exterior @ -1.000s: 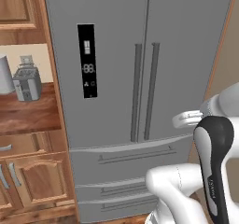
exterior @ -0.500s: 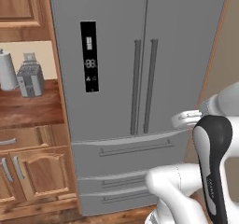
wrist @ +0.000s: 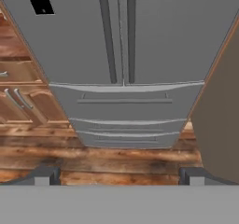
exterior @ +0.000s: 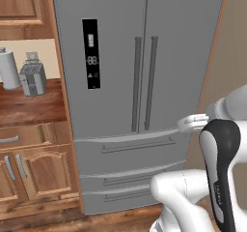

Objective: Retrieve the banana and mango from the fridge and place them into the bowl on the dining table.

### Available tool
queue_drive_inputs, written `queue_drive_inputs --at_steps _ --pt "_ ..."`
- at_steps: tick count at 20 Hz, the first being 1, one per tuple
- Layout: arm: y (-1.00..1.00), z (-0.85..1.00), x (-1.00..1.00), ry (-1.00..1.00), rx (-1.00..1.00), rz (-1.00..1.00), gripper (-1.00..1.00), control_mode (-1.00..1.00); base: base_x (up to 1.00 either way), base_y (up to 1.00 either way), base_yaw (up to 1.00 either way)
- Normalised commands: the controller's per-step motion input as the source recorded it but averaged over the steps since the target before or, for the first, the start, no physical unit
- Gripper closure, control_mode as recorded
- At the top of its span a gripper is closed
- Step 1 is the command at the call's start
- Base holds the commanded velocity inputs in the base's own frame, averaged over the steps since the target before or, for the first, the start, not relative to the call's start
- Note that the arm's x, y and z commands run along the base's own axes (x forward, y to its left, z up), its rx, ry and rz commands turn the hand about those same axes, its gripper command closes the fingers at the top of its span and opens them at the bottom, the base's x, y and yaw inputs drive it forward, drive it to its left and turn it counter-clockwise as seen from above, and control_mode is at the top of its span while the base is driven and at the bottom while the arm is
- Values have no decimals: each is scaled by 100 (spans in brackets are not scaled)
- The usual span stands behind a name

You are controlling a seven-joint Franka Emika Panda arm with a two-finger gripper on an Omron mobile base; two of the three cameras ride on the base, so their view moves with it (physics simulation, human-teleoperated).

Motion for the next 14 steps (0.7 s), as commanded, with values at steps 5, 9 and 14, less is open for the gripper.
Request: queue_drive_inputs --at_steps 5,9,14 --pt "0 0 75 -14 0 0 -100 -100 0 0 0" --pt "7 0 81 -18 0 0 -100 -100 0 0 0" --pt "16 -3 68 -7 0 0 -100 -100 0 0 0"
